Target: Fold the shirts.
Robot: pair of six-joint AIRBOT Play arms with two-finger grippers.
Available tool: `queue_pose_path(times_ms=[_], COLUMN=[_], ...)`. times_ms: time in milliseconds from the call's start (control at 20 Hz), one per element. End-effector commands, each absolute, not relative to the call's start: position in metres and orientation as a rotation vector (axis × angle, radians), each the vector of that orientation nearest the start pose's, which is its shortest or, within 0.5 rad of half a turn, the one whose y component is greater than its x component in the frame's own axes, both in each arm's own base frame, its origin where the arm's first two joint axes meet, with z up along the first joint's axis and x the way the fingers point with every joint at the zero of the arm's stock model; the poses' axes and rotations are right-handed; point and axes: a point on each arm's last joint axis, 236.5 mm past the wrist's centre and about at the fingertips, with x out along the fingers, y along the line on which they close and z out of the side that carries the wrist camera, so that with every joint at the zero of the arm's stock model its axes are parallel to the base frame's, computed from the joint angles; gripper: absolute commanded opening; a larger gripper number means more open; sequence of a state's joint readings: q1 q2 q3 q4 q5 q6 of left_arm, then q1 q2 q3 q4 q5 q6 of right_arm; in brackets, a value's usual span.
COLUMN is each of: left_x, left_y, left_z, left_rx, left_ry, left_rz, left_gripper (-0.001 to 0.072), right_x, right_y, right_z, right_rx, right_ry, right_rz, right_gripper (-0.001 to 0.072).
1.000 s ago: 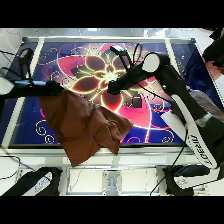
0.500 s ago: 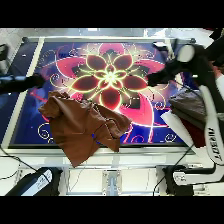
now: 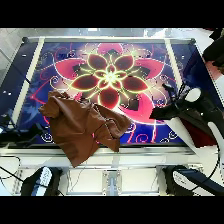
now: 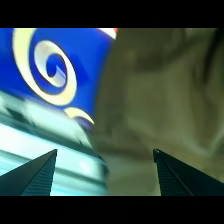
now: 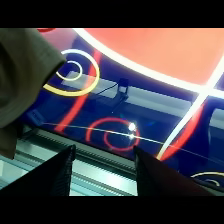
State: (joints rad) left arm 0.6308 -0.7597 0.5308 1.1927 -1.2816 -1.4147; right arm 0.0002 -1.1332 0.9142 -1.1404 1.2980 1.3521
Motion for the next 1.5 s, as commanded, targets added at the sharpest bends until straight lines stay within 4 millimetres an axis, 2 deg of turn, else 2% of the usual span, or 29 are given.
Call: queue_pose_path(times_ms=[0,100,150,200,350,550,600,650,750,850,950,1050,1150,1250,1450], left_x=[0.186,0.183,0.184,0.187,0.205,0.207,0.211,0.215,0.219,0.219,0.218,0.219,0.219,0.219,0.218], left_y=[0.011,0.014,0.017,0.020,0.023,0.017,0.015,0.012,0.010,0.009,0.008,0.008,0.008,0.008,0.007], left_z=[-0.066,-0.078,-0.083,-0.088,-0.096,-0.109,-0.110,-0.111,-0.111,-0.111,-0.111,-0.110,-0.110,-0.110,-0.109], left_rx=[-0.795,-0.824,-0.834,-0.839,-0.881,-0.931,-0.947,-0.966,-0.971,-0.968,-0.958,-0.957,-0.957,-0.958,-0.960], left_ry=[1.423,1.464,1.471,1.467,1.411,1.444,1.436,1.426,1.413,1.416,1.417,1.415,1.414,1.415,1.418], left_rz=[0.068,0.070,0.083,0.096,0.104,0.075,0.062,0.050,0.028,0.024,0.011,0.011,0.011,0.009,0.005], left_gripper=[0.0683,0.0670,0.0613,0.0604,0.0604,0.0603,0.0581,0.0462,0.0292,0.0028,0.0014,0.0014,0.0014,0.0014,0.0014], right_x=[0.275,0.275,0.275,0.275,0.276,0.277,0.277,0.277,0.281,0.290,0.302,0.308,0.309,0.312,0.304], right_y=[0.110,0.113,0.113,0.113,0.114,0.124,0.125,0.126,0.128,0.127,0.124,0.128,0.147,0.171,0.206], right_z=[-0.017,-0.016,-0.016,-0.016,-0.015,-0.009,-0.009,-0.008,-0.006,-0.006,-0.012,-0.028,-0.047,-0.066,-0.109], right_rx=[0.264,0.271,0.272,0.272,0.280,0.327,0.335,0.341,0.353,0.358,0.385,0.455,0.573,0.662,0.653], right_ry=[1.441,1.438,1.438,1.438,1.436,1.425,1.423,1.421,1.405,1.372,1.348,1.378,1.444,1.483,1.563], right_rz=[0.441,0.449,0.450,0.450,0.453,0.477,0.481,0.483,0.483,0.467,0.421,0.392,0.427,0.490,0.503], right_gripper=[0.0408,0.0407,0.0408,0.0408,0.0408,0.0408,0.0407,0.0407,0.0408,0.0407,0.0408,0.0410,0.0459,0.0459,0.0457])
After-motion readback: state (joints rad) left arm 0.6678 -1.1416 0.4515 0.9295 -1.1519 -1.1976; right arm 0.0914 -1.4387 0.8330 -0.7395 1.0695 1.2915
